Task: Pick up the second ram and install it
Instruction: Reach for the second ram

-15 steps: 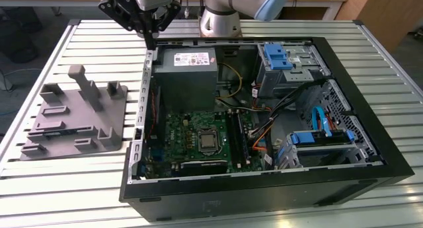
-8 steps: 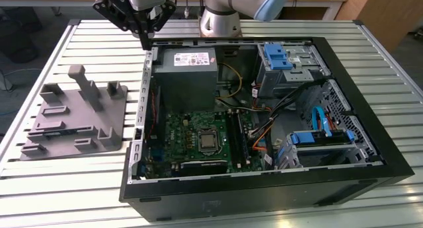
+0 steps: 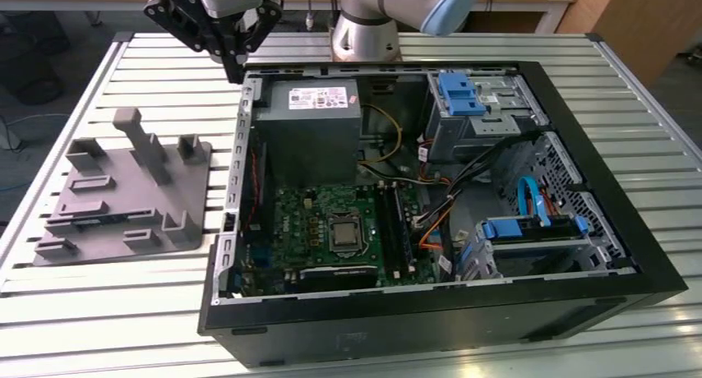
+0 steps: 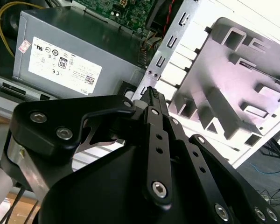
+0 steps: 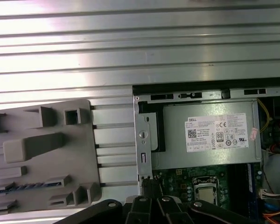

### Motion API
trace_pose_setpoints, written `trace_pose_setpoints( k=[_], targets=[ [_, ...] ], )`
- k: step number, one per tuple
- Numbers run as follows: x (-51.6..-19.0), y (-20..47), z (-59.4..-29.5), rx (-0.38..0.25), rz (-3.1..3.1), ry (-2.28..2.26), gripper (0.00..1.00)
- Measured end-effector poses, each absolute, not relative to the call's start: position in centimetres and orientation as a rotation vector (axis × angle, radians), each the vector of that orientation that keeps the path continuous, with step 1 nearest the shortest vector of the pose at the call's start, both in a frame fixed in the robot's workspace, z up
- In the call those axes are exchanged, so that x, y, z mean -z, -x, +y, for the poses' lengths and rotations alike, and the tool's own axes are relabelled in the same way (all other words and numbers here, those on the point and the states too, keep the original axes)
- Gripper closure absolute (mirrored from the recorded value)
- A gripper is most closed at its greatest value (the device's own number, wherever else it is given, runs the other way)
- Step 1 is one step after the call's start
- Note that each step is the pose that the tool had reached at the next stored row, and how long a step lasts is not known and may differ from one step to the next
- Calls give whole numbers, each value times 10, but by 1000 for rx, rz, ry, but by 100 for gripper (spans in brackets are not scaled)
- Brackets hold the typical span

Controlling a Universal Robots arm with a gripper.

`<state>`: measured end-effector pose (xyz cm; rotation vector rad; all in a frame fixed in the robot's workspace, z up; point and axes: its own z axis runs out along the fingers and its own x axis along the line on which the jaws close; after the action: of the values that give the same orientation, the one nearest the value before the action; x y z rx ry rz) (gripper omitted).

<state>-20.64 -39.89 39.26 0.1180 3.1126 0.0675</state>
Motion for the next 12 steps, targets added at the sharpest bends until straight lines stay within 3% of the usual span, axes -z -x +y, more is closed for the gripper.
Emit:
trace_pose_setpoints(
  k=[12],
  targets=[
    [-392, 222, -399, -68, 3112, -118, 90]
  ],
)
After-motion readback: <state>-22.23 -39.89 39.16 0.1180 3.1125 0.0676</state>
